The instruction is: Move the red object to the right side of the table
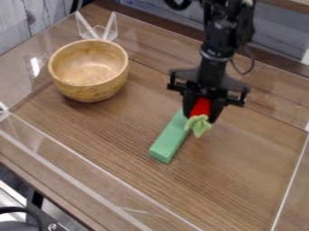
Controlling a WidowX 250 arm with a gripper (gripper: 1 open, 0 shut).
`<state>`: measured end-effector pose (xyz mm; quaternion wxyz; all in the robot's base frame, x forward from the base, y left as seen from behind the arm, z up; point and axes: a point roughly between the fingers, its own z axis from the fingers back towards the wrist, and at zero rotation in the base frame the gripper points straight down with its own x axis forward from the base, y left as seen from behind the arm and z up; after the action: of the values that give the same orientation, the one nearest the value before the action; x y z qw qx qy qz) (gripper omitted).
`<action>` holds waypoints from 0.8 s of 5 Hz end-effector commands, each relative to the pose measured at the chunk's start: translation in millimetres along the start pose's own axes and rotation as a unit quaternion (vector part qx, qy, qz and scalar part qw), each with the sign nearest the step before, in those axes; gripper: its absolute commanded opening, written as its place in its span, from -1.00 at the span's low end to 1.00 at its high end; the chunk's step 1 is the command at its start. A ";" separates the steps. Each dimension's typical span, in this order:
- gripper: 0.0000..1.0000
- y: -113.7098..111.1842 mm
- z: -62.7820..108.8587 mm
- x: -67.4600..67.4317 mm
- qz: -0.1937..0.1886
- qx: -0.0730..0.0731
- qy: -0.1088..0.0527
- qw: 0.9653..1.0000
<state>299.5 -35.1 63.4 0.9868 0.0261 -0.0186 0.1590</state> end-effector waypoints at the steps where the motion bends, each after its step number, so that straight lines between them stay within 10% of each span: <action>1: -1.00 -22.3 32.9 2.9 -0.014 -0.030 -0.047 0.998; 4: -1.00 -66.1 25.0 -15.7 -0.034 -0.039 -0.056 0.997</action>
<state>298.0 -101.0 71.2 0.9907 0.0078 -0.0569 0.1235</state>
